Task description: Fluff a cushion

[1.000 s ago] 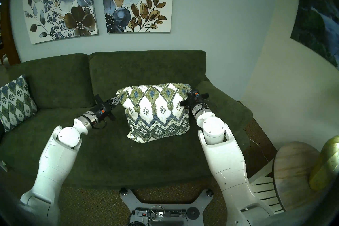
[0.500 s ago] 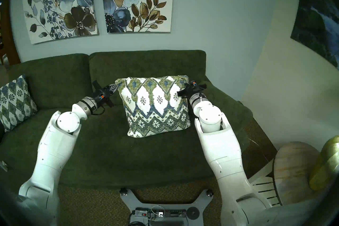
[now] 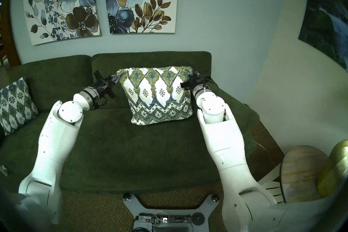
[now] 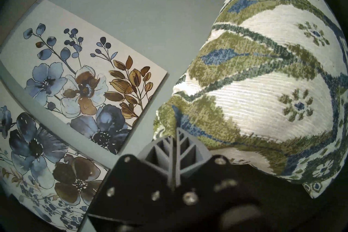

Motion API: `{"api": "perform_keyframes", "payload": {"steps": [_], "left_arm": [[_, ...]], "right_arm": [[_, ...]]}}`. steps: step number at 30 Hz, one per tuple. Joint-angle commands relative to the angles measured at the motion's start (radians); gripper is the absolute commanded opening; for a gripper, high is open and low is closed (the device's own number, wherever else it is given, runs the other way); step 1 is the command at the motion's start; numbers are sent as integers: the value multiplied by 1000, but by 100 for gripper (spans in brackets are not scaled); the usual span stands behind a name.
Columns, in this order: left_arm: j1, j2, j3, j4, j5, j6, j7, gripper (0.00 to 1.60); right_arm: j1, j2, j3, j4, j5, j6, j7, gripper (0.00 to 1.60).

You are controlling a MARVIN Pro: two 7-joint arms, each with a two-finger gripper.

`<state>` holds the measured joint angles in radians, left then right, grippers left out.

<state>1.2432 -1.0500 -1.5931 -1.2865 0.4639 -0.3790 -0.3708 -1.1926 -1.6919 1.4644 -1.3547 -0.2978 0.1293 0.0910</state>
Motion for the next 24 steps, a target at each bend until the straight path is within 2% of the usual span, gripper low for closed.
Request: {"api": "perform_keyframes", "payload": {"steps": [1,5,10,15,16,17,18,19,20,23,24], "left_arm": [[-48,-30,30,84,28,23,14,0],[-49,-39,47,142,42,37,18,0],[-96,-37,55,189,55,52,21,0],[-131,-37,51,192,62,54,23,0],[-160,-40,53,201,64,57,21,0],[-138,-37,48,187,65,54,26,0],[-178,-40,52,200,67,58,22,0],[-171,-39,50,193,69,57,25,0],[-196,-40,53,200,71,59,22,0],[-188,-39,48,190,76,59,28,0],[-223,-41,52,203,79,63,24,0]], "right_arm": [[63,8,14,99,-10,-1,-16,0],[55,8,19,172,-12,0,-18,0],[88,5,25,237,-13,-1,-24,0],[135,0,29,261,-11,-6,-27,0],[153,-1,29,269,-11,-7,-27,0],[143,-3,29,261,-11,-12,-29,0],[175,-4,30,275,-10,-10,-28,0],[178,-5,30,275,-10,-13,-30,0],[195,-7,31,281,-9,-12,-30,0],[200,-12,32,281,-8,-19,-32,0],[230,-12,32,294,-8,-15,-32,0]]}}
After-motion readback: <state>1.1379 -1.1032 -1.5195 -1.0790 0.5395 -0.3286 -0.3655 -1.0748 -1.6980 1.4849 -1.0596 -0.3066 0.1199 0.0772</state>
